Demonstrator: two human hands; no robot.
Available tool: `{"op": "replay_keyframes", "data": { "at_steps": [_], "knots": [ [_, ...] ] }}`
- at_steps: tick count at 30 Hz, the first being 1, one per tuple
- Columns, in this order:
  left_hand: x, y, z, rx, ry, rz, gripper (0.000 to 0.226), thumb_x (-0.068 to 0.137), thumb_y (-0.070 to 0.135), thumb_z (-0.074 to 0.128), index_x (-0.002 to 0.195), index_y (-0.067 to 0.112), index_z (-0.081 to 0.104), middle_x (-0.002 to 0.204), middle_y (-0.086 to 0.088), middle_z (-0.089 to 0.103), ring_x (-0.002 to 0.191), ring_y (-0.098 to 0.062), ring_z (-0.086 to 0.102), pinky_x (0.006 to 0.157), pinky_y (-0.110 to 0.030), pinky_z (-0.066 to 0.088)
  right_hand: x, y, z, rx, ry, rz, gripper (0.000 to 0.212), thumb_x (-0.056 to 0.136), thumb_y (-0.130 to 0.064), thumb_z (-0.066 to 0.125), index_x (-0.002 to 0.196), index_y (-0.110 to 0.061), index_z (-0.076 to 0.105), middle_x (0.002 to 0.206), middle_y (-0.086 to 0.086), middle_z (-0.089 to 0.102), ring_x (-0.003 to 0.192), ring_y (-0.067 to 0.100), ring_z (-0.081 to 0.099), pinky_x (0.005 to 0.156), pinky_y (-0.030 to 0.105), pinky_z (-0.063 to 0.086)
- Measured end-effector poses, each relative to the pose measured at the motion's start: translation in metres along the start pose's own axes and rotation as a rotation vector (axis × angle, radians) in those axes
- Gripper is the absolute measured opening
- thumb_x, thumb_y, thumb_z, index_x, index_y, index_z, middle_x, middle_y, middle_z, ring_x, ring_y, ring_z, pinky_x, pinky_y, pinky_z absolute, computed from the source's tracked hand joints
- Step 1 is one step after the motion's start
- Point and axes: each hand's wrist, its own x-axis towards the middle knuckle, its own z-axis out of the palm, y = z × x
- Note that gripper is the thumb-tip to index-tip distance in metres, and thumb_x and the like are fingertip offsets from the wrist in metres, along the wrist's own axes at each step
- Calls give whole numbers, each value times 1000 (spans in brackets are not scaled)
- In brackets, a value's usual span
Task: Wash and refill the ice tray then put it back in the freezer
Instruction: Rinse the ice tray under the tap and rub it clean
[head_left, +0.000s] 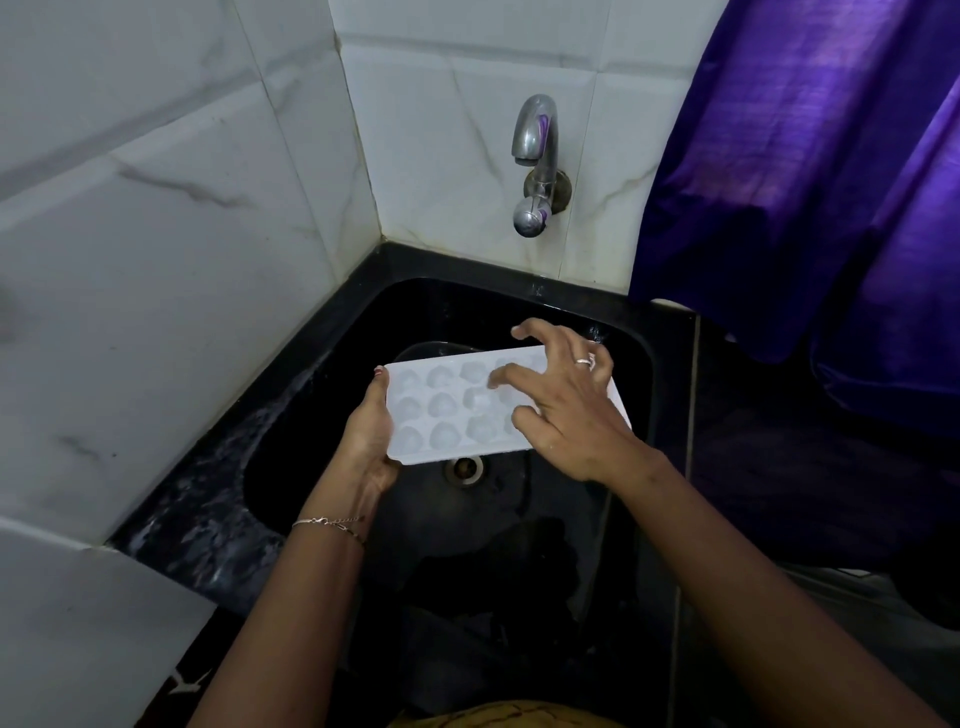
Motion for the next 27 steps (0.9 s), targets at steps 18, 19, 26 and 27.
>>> {"op": "replay_keyframes", "data": {
  "at_steps": [18,19,26,27],
  "knots": [
    [8,1,0,45,-53,-5,52,100,53,29,104,16,65,93,-8,75,82,-27,72,68,-38,56,4,-7,16,-79,-40,1,45,79,-40,27,93,-32,69,137,-5,33,131,19,25,112,52,-2],
    [9,1,-1,37,-64,-10,53,100,54,29,108,16,65,97,-9,75,85,-28,72,70,-39,56,4,-8,17,-90,-42,-5,44,79,-40,29,95,-33,68,138,-5,33,131,19,24,112,53,-3],
    [8,0,-2,19,-49,7,53,100,52,30,104,14,66,88,-8,76,79,-27,72,68,-39,55,2,-4,15,-47,-94,-67,50,80,-37,28,111,-35,66,143,-4,29,133,18,19,109,38,-1],
    [8,-1,-3,14,-55,3,54,99,53,31,108,13,65,94,-11,75,84,-30,72,71,-41,56,1,-4,15,-40,-95,-73,49,80,-35,29,111,-34,67,143,-3,30,133,18,19,108,36,-1]
  ]
}}
